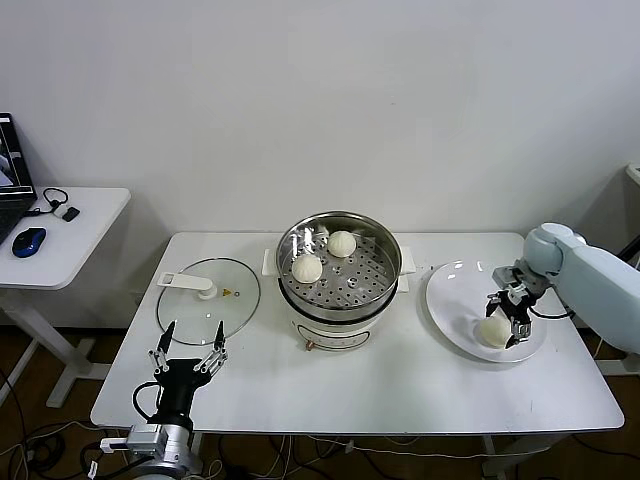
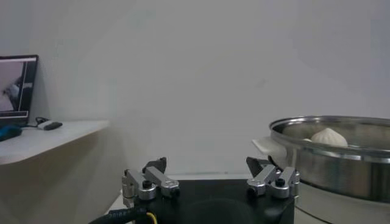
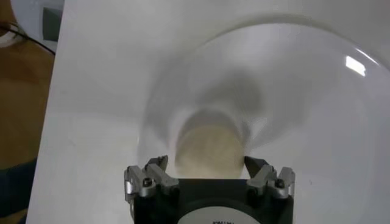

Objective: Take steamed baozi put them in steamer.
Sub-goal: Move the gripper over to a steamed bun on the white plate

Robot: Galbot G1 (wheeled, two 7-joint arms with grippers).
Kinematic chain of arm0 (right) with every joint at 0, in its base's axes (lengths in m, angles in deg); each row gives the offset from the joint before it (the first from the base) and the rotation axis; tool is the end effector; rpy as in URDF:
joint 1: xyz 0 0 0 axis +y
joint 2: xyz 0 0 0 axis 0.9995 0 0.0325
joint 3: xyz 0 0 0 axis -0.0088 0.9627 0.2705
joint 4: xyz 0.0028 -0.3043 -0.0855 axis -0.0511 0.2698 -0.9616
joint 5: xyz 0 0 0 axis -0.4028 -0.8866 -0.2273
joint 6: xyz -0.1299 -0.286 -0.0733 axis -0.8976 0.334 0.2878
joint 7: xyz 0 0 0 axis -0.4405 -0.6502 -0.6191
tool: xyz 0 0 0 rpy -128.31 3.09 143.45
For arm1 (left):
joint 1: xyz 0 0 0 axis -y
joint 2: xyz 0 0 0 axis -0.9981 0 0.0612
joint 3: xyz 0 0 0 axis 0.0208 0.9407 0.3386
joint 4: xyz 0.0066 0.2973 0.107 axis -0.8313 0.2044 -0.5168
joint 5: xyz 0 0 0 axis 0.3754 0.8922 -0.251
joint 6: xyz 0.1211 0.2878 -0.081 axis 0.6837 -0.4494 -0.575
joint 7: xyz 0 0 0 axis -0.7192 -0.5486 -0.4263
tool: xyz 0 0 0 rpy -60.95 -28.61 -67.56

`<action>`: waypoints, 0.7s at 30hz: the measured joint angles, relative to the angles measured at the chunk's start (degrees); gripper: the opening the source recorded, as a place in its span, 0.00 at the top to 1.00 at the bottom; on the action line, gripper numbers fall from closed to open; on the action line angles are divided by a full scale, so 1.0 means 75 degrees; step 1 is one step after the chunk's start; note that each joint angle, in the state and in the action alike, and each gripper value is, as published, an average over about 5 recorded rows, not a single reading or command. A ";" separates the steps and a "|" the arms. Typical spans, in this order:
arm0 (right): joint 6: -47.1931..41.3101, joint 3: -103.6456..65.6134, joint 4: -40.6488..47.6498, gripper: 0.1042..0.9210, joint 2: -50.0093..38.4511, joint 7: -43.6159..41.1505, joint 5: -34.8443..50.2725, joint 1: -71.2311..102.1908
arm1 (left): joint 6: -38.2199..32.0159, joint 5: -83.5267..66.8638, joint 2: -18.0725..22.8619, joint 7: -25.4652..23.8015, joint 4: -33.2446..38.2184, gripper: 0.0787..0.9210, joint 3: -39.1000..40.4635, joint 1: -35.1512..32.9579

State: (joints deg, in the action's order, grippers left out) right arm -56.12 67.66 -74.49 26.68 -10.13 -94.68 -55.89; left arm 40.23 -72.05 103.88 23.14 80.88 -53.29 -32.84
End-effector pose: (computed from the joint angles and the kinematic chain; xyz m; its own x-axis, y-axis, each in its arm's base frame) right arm 0.4855 -0.2268 -0.2176 0.0636 -0.0224 0.9977 -0.9872 -0.1476 0.0596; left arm 0.1346 0.0171 -0.2825 -0.9963 -0.0306 0.0798 -0.0279 0.9990 0.0356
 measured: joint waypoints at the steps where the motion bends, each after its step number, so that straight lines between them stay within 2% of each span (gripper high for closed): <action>1: 0.0010 -0.0024 0.0020 0.12 0.0022 0.0009 -0.0021 0.0013 | 0.0001 -0.0003 0.0002 0.0002 0.0000 0.12 0.0004 0.0000; 10: 0.0057 -0.0150 0.0125 0.13 0.0138 0.0016 -0.0165 0.0053 | 0.0004 -0.0037 0.0013 0.0006 0.0013 0.12 0.0009 -0.0038; 17: 0.0057 -0.0168 0.0134 0.29 0.0141 -0.0024 -0.0203 0.0052 | 0.0004 -0.0060 0.0016 0.0007 0.0010 0.12 0.0005 -0.0044; 21: 0.0054 -0.0165 0.0108 0.31 0.0120 -0.0055 -0.0197 0.0036 | 0.0004 -0.0066 0.0015 0.0009 0.0005 0.12 -0.0004 -0.0043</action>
State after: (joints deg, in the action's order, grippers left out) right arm -55.72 66.42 -73.68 27.58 -10.54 -96.16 -55.62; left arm 40.26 -72.54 104.00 23.21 80.92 -53.32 -33.17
